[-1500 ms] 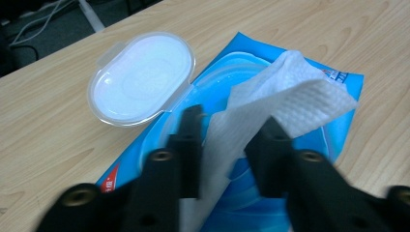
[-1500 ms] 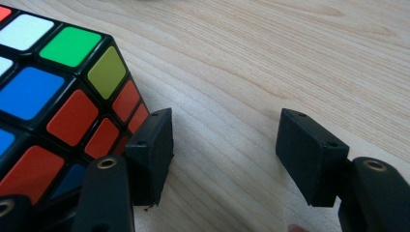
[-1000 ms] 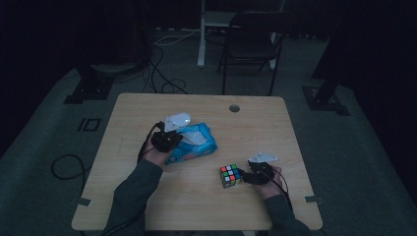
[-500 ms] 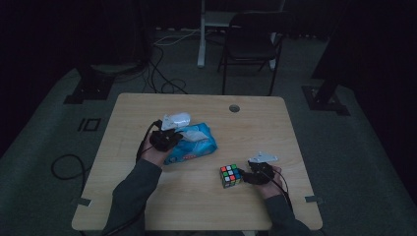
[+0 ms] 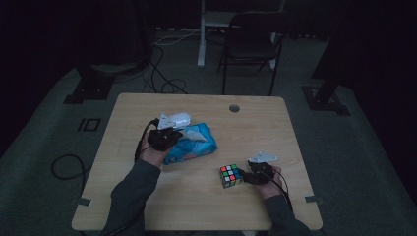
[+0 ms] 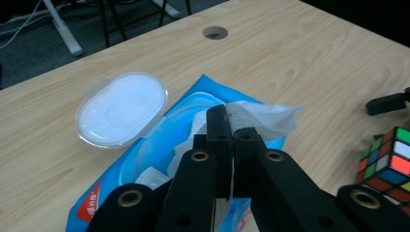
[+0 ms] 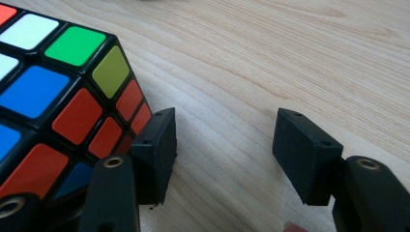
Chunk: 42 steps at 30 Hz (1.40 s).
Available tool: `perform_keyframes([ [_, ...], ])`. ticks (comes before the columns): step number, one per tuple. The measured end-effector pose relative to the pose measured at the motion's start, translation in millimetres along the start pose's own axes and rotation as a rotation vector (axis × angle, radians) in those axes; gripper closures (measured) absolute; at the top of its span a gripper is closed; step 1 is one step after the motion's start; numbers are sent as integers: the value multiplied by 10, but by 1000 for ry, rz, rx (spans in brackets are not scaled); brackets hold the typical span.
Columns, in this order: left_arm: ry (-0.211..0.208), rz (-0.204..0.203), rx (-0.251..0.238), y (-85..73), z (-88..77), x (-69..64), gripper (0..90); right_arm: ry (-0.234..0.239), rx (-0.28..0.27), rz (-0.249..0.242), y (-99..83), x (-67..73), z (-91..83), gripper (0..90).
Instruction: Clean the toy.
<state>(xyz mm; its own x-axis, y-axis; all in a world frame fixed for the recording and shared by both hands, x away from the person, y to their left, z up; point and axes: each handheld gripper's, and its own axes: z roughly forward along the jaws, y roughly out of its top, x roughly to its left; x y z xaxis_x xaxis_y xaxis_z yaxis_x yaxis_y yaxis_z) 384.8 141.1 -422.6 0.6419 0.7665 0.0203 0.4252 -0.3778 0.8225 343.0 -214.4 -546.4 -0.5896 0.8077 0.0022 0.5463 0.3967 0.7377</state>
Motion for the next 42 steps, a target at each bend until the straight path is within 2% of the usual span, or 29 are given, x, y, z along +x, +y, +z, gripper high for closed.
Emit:
perform_keyframes([
  [11,-12,-13,-42,52,-122,-22,900,-1,-1,2,0,3,1,414],
  [22,-19,6,-99,170,-322,-86,900,-1,-1,2,0,5,2,412],
  [27,-37,4,-131,186,-410,-122,900,-2,-1,0,0,3,2,412],
  [35,-34,13,-163,200,-568,-178,900,-1,1,2,0,5,0,412],
  [42,-60,8,-210,198,-712,-234,900,-1,0,3,1,6,1,412],
])
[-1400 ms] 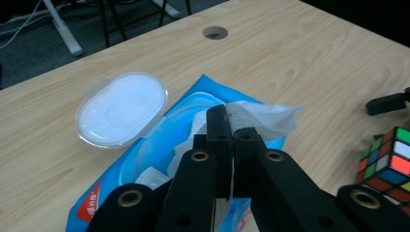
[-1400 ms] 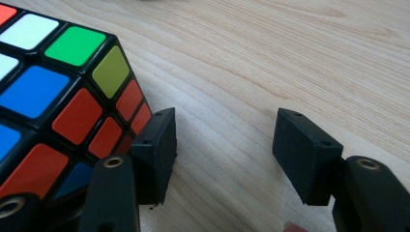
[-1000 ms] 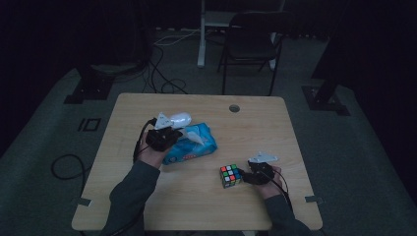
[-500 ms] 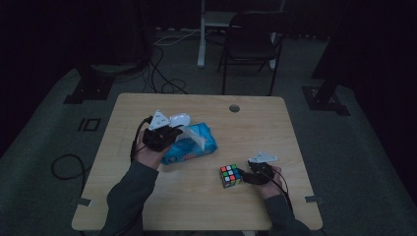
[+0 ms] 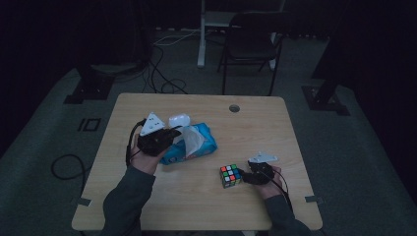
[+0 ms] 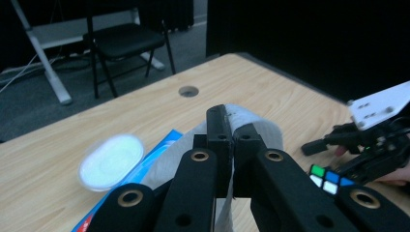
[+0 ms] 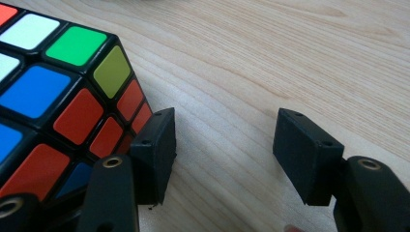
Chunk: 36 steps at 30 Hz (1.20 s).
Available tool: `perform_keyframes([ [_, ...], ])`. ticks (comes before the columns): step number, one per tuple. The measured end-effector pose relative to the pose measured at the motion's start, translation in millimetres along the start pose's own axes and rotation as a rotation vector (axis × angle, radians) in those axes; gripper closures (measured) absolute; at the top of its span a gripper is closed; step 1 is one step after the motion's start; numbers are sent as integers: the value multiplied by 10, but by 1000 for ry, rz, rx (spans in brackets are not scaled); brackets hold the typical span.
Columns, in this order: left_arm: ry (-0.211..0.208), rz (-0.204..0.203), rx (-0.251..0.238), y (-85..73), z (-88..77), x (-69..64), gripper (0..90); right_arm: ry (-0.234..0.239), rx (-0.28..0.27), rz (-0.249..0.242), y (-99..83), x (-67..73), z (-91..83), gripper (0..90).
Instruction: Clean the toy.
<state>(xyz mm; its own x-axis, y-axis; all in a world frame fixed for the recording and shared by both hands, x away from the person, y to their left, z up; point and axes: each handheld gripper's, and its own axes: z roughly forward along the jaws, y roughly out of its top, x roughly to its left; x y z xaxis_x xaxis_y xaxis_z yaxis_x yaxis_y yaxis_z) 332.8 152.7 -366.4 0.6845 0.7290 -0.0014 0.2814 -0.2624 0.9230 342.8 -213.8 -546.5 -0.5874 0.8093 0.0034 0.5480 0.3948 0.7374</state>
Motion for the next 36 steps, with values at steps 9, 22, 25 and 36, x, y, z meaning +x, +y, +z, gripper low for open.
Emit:
perform_keyframes([
  [9,-17,-4,-1,-40,-102,-75,900,2,-1,1,0,5,0,412],
  [22,-45,-59,35,-362,-207,-167,900,2,0,-1,1,9,0,410],
  [25,-45,-80,63,-493,-159,-158,900,2,0,-3,2,11,1,410],
  [36,0,-134,223,-1077,133,-131,889,3,2,-5,3,15,0,410],
])
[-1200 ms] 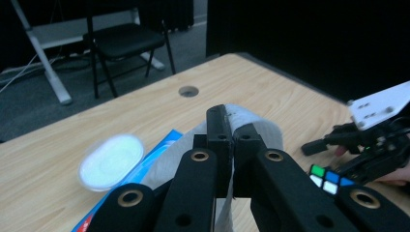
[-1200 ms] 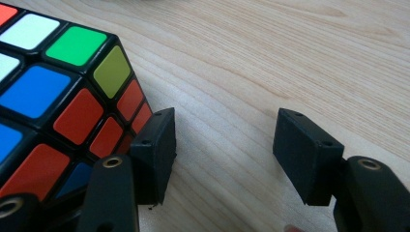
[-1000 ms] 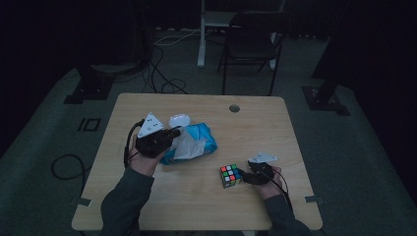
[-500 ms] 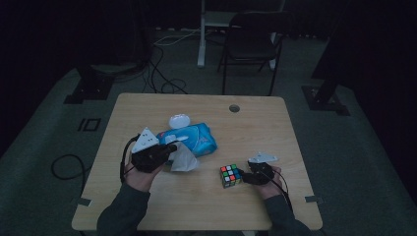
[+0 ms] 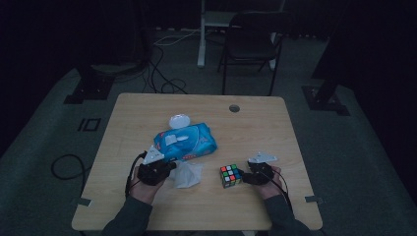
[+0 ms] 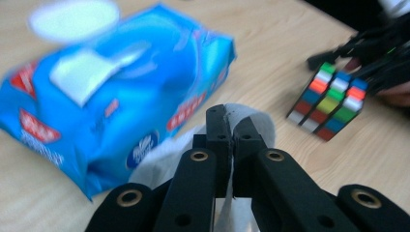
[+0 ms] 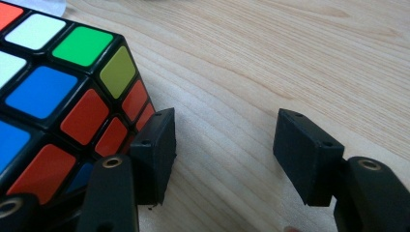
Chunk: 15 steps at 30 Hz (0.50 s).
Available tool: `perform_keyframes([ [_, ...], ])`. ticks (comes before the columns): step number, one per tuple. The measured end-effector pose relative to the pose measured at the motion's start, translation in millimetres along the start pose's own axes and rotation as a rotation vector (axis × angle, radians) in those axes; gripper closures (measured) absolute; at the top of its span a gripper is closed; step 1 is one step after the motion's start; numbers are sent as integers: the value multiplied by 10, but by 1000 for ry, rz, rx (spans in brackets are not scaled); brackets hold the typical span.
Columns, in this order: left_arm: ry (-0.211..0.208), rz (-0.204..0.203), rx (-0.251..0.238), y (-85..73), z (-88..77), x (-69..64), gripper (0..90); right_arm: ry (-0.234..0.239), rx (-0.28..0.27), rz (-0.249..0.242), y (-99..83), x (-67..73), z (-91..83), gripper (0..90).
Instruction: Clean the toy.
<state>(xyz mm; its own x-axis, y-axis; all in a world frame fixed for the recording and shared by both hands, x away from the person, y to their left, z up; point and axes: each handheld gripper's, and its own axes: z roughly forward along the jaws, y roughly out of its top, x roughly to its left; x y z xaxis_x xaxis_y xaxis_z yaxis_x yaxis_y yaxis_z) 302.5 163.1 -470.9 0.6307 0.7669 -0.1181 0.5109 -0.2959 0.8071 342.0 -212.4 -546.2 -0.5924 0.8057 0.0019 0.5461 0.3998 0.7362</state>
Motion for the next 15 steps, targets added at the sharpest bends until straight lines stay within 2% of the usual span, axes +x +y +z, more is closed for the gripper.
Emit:
perform_keyframes([
  [4,9,8,58,-104,179,11,813,1,1,-1,1,2,1,410],
  [10,37,9,148,-232,418,0,579,0,4,2,2,7,-4,403],
  [12,36,12,161,-270,460,-4,519,-4,7,6,1,6,-8,396],
  [15,58,17,175,-309,501,-13,423,-14,3,14,4,2,-37,385],
])
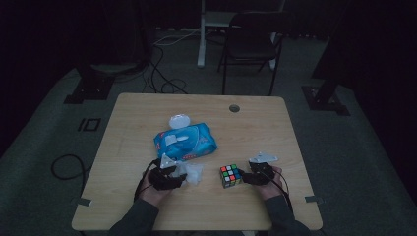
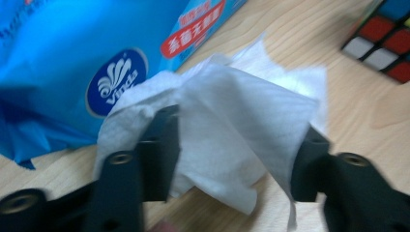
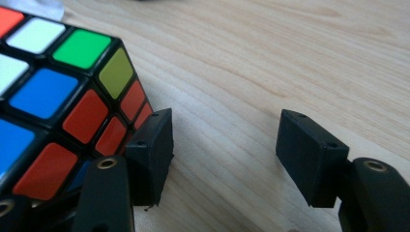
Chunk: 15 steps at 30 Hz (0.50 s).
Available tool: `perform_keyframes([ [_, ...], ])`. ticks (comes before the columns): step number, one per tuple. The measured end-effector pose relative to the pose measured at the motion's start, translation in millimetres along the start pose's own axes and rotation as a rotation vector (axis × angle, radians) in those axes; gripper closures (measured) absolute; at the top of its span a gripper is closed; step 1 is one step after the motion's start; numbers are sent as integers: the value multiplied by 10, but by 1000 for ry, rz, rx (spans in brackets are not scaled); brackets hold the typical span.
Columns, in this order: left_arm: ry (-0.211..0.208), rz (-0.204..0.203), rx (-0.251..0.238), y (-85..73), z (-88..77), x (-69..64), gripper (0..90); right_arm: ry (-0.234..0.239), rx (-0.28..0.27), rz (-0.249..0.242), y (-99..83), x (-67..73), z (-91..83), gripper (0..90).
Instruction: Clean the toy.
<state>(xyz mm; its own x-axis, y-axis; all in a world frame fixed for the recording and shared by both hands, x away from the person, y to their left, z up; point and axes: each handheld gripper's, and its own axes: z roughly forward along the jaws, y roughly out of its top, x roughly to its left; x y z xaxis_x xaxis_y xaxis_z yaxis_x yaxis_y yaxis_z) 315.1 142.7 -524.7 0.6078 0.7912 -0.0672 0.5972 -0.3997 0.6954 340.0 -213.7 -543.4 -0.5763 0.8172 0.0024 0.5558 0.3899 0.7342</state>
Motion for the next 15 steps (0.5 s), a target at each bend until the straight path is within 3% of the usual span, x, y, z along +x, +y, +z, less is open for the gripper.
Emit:
perform_keyframes([
  [6,31,-2,7,-75,98,9,340,-9,-29,12,10,6,-89,371],
  [12,91,41,19,-66,131,-35,358,-9,-77,40,34,19,-213,364],
  [15,109,26,16,-58,124,-24,414,-5,-110,44,53,50,-286,353],
])
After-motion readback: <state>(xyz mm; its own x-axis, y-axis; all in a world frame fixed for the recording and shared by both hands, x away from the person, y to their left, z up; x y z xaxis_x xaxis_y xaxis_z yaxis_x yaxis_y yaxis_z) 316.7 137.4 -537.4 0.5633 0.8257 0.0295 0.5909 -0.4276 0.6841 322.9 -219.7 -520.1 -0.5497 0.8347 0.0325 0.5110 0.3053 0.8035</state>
